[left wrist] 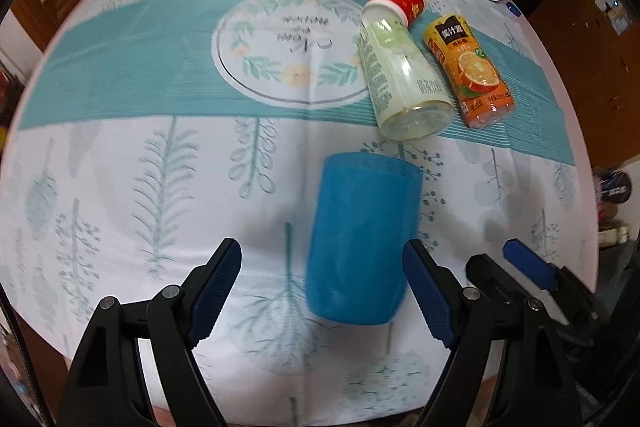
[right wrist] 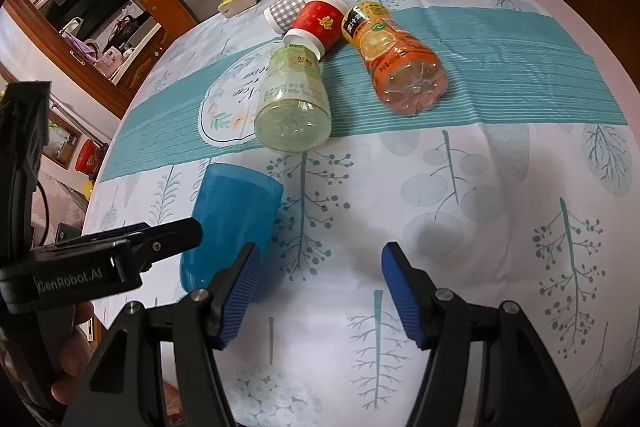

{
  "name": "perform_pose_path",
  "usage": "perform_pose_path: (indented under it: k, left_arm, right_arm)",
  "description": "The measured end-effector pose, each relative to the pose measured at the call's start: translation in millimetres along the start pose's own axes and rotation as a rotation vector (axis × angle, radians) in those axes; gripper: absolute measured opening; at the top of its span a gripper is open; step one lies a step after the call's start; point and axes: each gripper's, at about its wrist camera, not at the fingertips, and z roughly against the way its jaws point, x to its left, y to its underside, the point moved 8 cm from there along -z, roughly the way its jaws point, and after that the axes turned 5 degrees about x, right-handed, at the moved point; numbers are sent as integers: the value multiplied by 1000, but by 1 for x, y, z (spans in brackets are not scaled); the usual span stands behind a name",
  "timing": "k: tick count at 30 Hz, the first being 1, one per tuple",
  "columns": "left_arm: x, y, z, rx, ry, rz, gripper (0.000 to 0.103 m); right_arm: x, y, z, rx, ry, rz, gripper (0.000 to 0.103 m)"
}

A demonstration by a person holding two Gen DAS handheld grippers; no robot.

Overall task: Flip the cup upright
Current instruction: 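Lift the blue cup and set it down nearer the right gripper, then move the right gripper to the blue cup and grasp its body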

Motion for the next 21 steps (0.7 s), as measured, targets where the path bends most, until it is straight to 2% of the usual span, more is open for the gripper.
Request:
perform_pose_path:
  k: [4,12,21]
  left_arm:
    - [4,3,13,-59,-65,-52,81]
    - [9,7,28,-126,-114,-103,82]
    - [19,12,34,-180,-127,-114,82]
  right_arm:
    - [3,1,2,3,-6,0,63]
    - [13,3,7,5,-13,11,63]
    - [21,6,10,15,-41,5,63]
